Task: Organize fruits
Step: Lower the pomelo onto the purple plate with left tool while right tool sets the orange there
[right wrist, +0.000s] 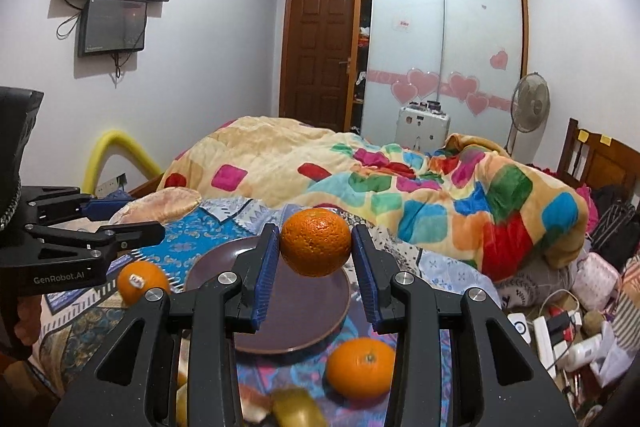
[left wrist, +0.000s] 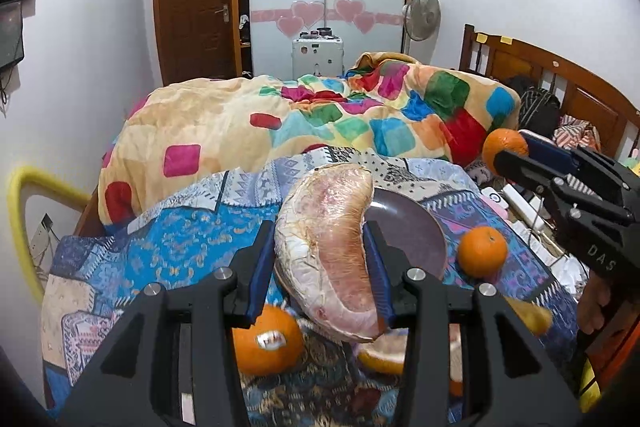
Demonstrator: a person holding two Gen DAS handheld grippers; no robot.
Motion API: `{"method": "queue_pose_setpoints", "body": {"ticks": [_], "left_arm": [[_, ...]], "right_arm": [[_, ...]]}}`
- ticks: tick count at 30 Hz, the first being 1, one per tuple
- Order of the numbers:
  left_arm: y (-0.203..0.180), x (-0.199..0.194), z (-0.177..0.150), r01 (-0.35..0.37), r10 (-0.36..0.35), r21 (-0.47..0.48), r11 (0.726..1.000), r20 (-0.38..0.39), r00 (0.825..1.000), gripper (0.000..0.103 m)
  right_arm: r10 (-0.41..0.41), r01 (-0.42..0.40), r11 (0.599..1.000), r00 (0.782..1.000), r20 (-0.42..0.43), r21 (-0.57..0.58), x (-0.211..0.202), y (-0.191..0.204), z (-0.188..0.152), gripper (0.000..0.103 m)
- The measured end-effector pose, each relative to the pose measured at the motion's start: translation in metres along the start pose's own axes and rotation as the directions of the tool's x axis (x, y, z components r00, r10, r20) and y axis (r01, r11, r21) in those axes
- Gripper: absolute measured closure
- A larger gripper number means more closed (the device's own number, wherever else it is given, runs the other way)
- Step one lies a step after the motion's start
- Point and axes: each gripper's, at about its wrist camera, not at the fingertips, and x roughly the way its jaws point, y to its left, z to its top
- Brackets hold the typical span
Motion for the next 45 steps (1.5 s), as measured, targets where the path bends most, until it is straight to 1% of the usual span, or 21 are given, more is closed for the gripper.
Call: {"method": "queue_pose_setpoints", "body": {"ticks": [3, 8, 13, 17, 20, 22, 26, 29, 32, 37, 40, 42, 43, 44, 45], "left_arm": [[0.002, 0.016, 0.007, -0.017, 0.017, -0.006, 1.0, -0.014, 1.0, 0.06], [0.006, 0.046, 0.014, -0.017, 0.015, -0.029, 0.999, -0.06, 0.998, 0.06], [0.011, 0.077, 0.015, -0.035, 0.029, -0.05, 0.998, -0.118, 0.993, 0.06], [0.015, 0.102, 0.013, -0.029, 0.014, -0.081, 0.996, -0.181, 0.983, 0.06], [0.016, 0.117, 0.01, -0.029, 0.007, -0.092, 0.995, -0.231, 0.973, 0.06], [0.018, 0.125, 0.009, -0.025, -0.004, -0.107, 0.994, -0.262, 0.965, 0.06], [0.016, 0.135, 0.007, -0.046, 0.018, -0.088, 0.995, -0.296, 0.955, 0.06], [0.011, 0.136, 0.008, -0.052, 0.034, -0.054, 0.997, -0.291, 0.956, 0.061], [0.004, 0.134, 0.012, -0.055, 0.049, -0.015, 0.998, -0.276, 0.96, 0.061], [0.005, 0.132, 0.014, -0.049, 0.043, -0.018, 0.999, -0.271, 0.962, 0.061], [0.009, 0.129, 0.014, -0.051, 0.042, -0.03, 0.998, -0.265, 0.963, 0.061], [0.012, 0.126, 0.013, -0.061, 0.052, -0.025, 0.998, -0.26, 0.964, 0.061], [0.012, 0.125, 0.012, -0.065, 0.057, -0.023, 0.998, -0.258, 0.964, 0.061], [0.013, 0.123, 0.012, -0.067, 0.059, -0.021, 0.998, -0.255, 0.965, 0.061], [0.014, 0.12, 0.011, -0.067, 0.059, -0.022, 0.998, -0.25, 0.966, 0.061]], "right_arm": [[0.005, -0.005, 1.0, 0.999, -0.032, 0.003, 0.019, -0.004, 0.001, 0.069], [0.026, -0.025, 1.0, 0.995, -0.098, 0.018, 0.047, -0.012, -0.002, 0.069], [0.033, -0.031, 0.999, 0.984, -0.177, 0.011, 0.075, -0.019, -0.007, 0.069], [0.039, -0.04, 0.999, 0.972, -0.232, 0.002, 0.093, -0.021, -0.007, 0.069], [0.066, -0.067, 0.998, 0.958, -0.279, 0.008, 0.106, -0.021, -0.009, 0.069], [0.086, -0.087, 0.996, 0.943, -0.321, 0.011, 0.115, -0.02, -0.011, 0.069], [0.098, -0.103, 0.995, 0.917, -0.386, 0.009, 0.127, -0.02, -0.015, 0.069], [0.089, -0.096, 0.995, 0.902, -0.422, 0.005, 0.134, -0.02, -0.017, 0.069], [0.084, -0.097, 0.995, 0.882, -0.464, -0.004, 0.143, -0.02, -0.02, 0.069], [0.096, -0.114, 0.993, 0.852, -0.515, -0.005, 0.154, -0.018, -0.023, 0.069], [0.107, -0.127, 0.992, 0.844, -0.526, -0.003, 0.155, -0.016, -0.024, 0.069], [0.113, -0.133, 0.991, 0.834, -0.54, 0.002, 0.157, -0.015, -0.026, 0.068], [0.113, -0.135, 0.991, 0.831, -0.545, -0.001, 0.157, -0.014, -0.027, 0.066], [0.106, -0.131, 0.991, 0.833, -0.543, -0.007, 0.157, -0.014, -0.027, 0.062], [0.099, -0.125, 0.992, 0.84, -0.534, -0.013, 0.155, -0.013, -0.027, 0.059]]}}
